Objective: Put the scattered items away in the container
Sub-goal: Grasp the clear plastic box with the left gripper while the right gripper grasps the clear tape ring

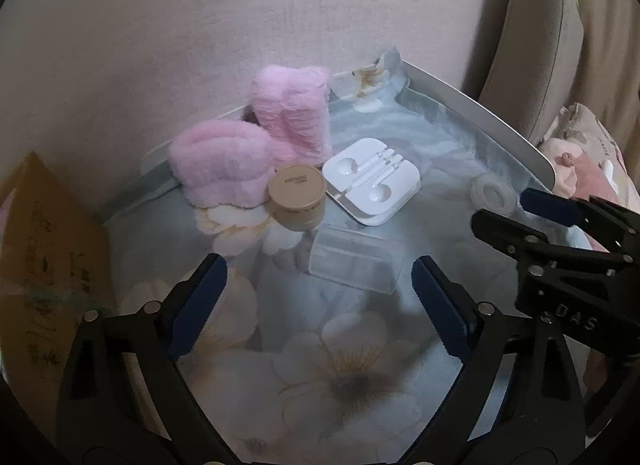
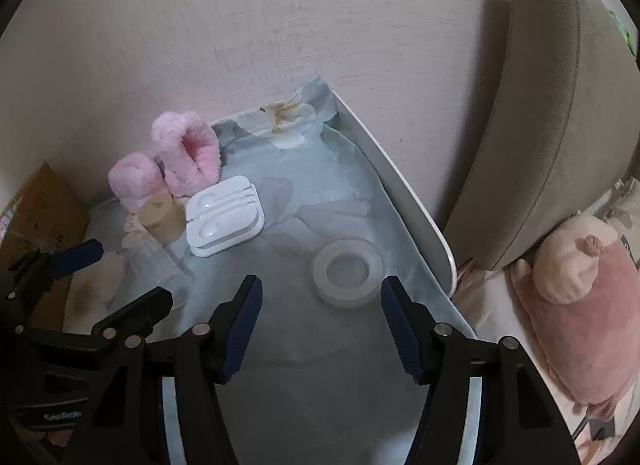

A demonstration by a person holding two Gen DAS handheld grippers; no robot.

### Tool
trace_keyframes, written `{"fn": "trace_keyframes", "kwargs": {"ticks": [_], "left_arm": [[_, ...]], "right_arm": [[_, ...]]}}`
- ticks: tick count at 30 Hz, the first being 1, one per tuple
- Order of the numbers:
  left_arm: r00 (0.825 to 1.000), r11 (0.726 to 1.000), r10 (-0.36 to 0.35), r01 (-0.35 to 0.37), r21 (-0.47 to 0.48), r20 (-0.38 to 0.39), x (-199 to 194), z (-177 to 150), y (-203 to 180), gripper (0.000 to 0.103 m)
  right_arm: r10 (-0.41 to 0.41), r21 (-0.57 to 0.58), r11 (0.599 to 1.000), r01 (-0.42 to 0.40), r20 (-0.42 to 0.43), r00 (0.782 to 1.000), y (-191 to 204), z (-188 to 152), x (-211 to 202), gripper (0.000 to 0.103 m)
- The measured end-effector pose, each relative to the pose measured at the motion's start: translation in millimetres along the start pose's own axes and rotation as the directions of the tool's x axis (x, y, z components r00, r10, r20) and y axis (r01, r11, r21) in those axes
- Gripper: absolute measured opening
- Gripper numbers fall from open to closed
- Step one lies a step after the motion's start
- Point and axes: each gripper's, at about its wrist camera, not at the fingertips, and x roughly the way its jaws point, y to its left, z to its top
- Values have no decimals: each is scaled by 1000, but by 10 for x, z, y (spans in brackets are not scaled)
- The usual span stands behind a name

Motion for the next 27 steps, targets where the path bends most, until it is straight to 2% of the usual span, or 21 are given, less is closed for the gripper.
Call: {"fn": "trace_keyframes", "kwargs": {"ticks": [11, 13, 16, 17, 21, 27], "left_arm": [[1000, 999, -31, 31, 31, -4, 156, 20, -29, 67], [999, 999, -39, 39, 35, 1, 155, 18, -31, 61], [998, 998, -55, 55, 42, -5, 189, 28, -47, 46], [998, 997, -63, 63, 46, -3, 194, 39, -57, 41], [998, 996, -68, 68, 61, 0, 165, 44, -74, 41], [996, 996, -86, 85, 33, 13, -40, 128, -14, 41]], "right_arm": [[-53, -49, 997, 53, -2, 999, 28, 52, 123, 50], [-56, -51, 997, 55, -1, 998, 25, 58, 119, 50], [-67, -63, 996, 67, 0, 998, 19, 65, 104, 39], [-67, -68, 995, 67, -1, 998, 17, 65, 99, 39], [-62, -67, 996, 62, 0, 998, 25, 64, 86, 39], [-41, -85, 995, 42, 18, 999, 103, 131, -94, 39]]}}
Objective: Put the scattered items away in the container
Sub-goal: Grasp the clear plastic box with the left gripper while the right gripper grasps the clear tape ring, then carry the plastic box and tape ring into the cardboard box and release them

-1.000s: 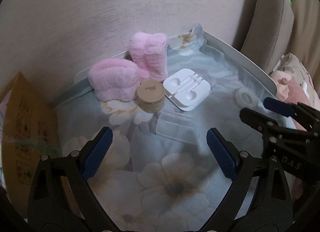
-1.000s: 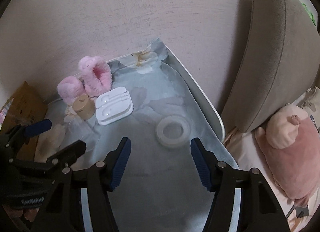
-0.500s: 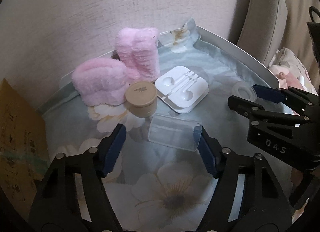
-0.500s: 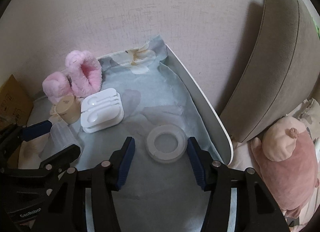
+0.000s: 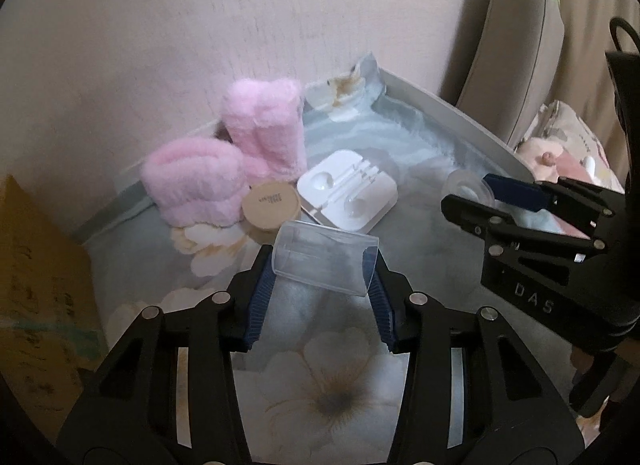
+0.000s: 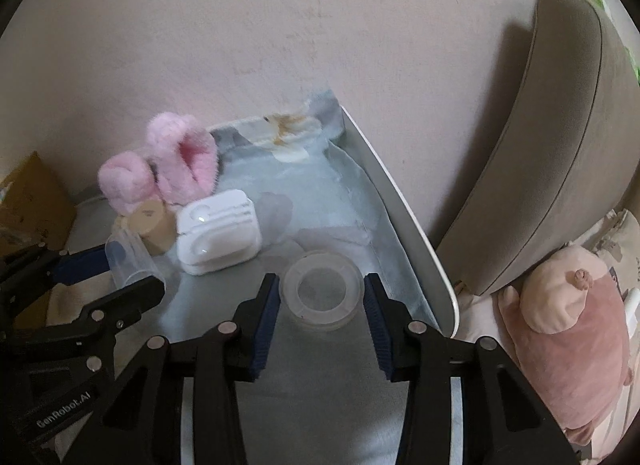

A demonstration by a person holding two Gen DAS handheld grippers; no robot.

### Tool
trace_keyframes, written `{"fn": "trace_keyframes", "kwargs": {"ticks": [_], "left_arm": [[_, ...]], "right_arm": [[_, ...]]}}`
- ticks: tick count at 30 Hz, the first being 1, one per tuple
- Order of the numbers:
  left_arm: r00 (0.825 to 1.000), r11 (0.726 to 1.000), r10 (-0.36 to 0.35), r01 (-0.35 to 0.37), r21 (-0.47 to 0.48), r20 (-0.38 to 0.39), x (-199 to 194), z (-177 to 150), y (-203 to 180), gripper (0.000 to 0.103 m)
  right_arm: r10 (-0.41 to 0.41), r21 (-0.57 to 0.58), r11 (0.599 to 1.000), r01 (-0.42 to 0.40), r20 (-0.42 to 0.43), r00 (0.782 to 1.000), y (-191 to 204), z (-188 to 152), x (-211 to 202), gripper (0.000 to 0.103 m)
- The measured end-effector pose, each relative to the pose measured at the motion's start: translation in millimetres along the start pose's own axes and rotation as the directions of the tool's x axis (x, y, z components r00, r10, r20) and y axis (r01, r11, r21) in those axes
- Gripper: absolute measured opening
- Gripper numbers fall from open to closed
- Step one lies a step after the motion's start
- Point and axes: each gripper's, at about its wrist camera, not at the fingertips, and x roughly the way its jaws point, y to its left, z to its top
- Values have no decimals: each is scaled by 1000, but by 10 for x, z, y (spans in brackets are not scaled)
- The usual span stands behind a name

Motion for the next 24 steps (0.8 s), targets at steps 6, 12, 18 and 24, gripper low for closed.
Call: {"fn": "trace_keyframes", "kwargs": {"ticks": [6, 12, 18, 24], "left_arm": [[999, 1000, 4, -3, -30, 34, -515, 146, 134, 41], [998, 996, 38, -34, -86, 48, -1165, 239, 495, 41], [990, 981, 122, -110, -160, 67, -1768, 258, 1001, 41], [974, 952, 214, -192, -240, 73, -2221, 167, 1554, 41]], "right_arm": [[55, -63, 997, -53, 19, 998, 211, 318, -274, 39], [139, -181, 975, -130, 41, 989, 546, 684, -740, 39], [321, -281, 912, -299, 31, 947, 1181, 1087, -1121, 39], [436, -353, 834, -424, -47, 899, 1846, 1286, -1208, 39]]}}
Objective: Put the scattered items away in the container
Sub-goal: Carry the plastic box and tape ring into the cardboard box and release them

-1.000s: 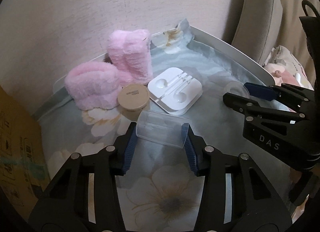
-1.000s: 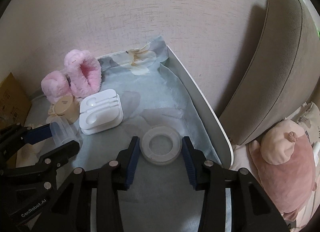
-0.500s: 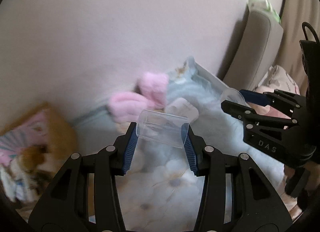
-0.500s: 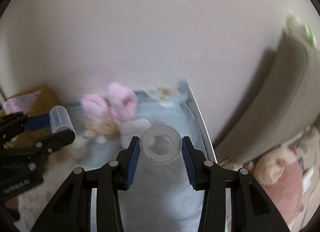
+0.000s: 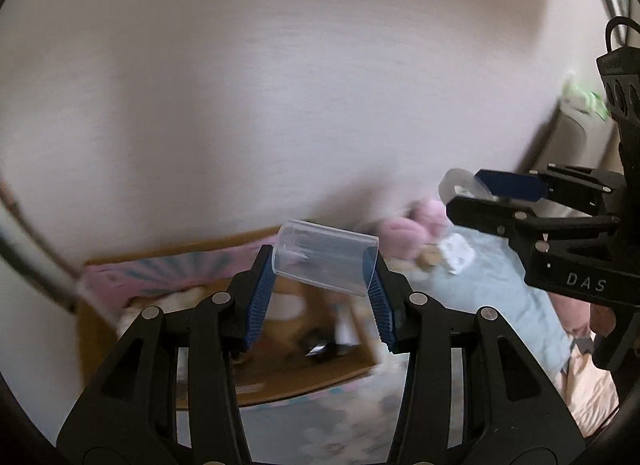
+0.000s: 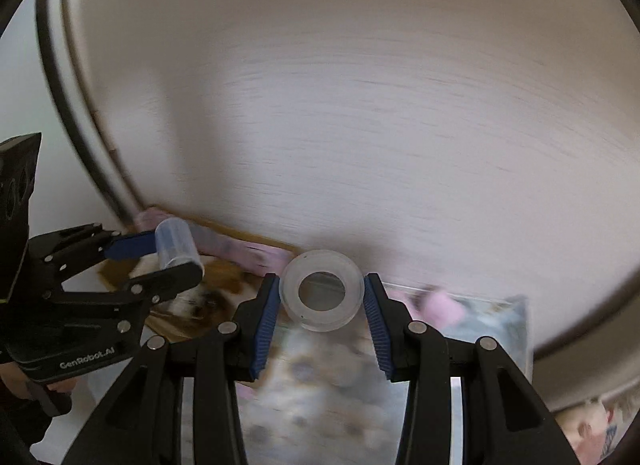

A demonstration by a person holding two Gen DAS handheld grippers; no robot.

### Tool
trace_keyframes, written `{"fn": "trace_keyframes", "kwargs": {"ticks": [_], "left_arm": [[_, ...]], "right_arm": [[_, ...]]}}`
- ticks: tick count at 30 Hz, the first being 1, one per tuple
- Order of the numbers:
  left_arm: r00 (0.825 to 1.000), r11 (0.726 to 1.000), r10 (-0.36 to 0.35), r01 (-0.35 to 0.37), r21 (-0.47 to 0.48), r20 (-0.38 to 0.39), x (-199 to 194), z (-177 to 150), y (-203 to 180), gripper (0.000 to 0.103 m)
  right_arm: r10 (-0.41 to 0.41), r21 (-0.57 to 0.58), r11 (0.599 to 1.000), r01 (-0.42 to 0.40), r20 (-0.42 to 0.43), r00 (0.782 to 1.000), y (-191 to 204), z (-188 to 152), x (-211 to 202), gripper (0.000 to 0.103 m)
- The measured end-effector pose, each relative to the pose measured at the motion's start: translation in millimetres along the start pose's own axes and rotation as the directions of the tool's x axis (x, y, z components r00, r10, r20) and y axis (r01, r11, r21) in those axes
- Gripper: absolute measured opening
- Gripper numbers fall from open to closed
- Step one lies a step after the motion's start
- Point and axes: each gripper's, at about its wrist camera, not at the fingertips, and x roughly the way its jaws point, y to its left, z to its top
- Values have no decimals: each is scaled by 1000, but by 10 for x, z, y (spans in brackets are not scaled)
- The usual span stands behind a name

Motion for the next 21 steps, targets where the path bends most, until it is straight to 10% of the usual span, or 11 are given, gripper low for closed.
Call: {"fn": "trace_keyframes", "kwargs": {"ticks": [21], "left_arm": [[966, 954, 198, -228, -195, -165, 70, -393, 1664, 41]], "right_arm": [[143, -133, 973, -189, -294, 945, 1150, 52, 1157, 39]]}}
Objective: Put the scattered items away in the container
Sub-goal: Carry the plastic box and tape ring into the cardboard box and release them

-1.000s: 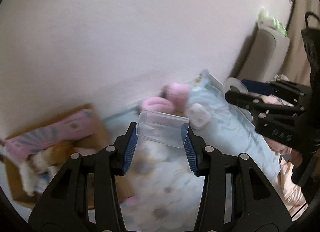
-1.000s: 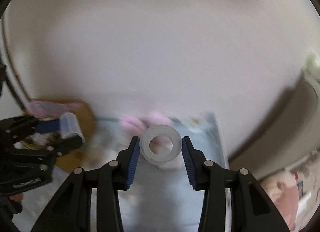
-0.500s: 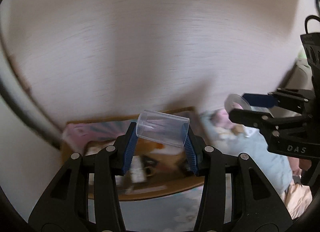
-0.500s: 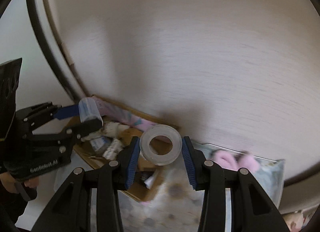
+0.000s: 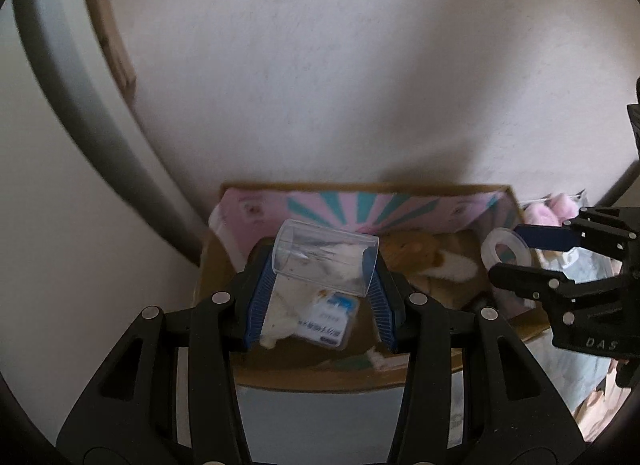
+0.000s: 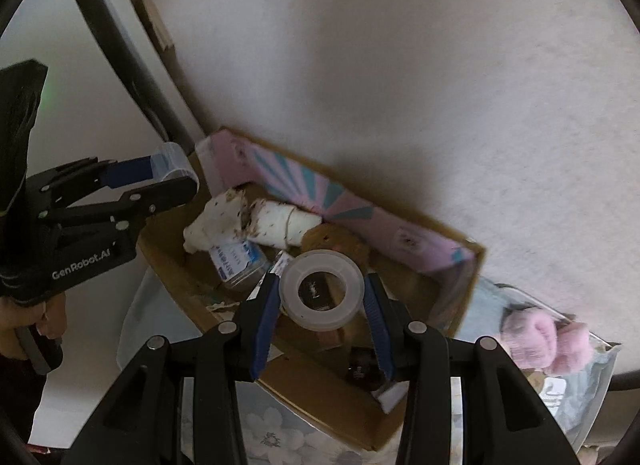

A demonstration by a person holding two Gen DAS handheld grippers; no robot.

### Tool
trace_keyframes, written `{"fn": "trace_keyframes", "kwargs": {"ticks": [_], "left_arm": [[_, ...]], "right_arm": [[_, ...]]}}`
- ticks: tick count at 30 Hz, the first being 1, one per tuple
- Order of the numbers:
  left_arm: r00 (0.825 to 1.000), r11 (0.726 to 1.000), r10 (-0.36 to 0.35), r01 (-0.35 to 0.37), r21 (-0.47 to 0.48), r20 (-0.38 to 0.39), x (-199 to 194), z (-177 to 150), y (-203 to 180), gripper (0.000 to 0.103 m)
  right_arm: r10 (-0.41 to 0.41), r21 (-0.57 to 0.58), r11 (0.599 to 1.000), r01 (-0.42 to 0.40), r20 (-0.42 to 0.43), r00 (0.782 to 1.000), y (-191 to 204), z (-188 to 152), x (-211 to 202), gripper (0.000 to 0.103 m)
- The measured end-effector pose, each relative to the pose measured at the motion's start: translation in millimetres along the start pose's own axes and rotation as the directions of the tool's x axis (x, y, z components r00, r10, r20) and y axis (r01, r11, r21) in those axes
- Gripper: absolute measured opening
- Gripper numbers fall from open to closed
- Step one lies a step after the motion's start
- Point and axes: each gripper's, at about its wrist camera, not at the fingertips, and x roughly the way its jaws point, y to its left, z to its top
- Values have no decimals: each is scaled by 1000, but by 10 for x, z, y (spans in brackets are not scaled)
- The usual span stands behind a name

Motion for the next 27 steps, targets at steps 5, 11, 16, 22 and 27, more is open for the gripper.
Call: {"fn": "trace_keyframes", "kwargs": {"ticks": [5, 11, 16, 22, 27], "left_arm": [[999, 1000, 4, -4, 2, -32, 110, -85, 52, 41], [999, 1000, 13, -12, 24, -42, 188, -103, 16, 41], [994, 998, 55, -54, 11, -91, 252, -84, -2, 71], [995, 996, 78, -75, 37, -69, 141, -137, -56, 103], [996, 997, 72, -70, 44, -44, 23, -132, -116, 103]], "right_arm": [[2, -3, 1000, -2, -28, 1000, 52, 18, 143, 39], [-8, -9, 1000, 8, -32, 999, 59, 37, 159, 39], [-42, -38, 999, 40, -52, 998, 94, 28, 196, 73], [-43, -34, 999, 42, -38, 998, 91, -62, 141, 79], [-55, -33, 998, 54, -25, 998, 87, -101, 59, 79]]}}
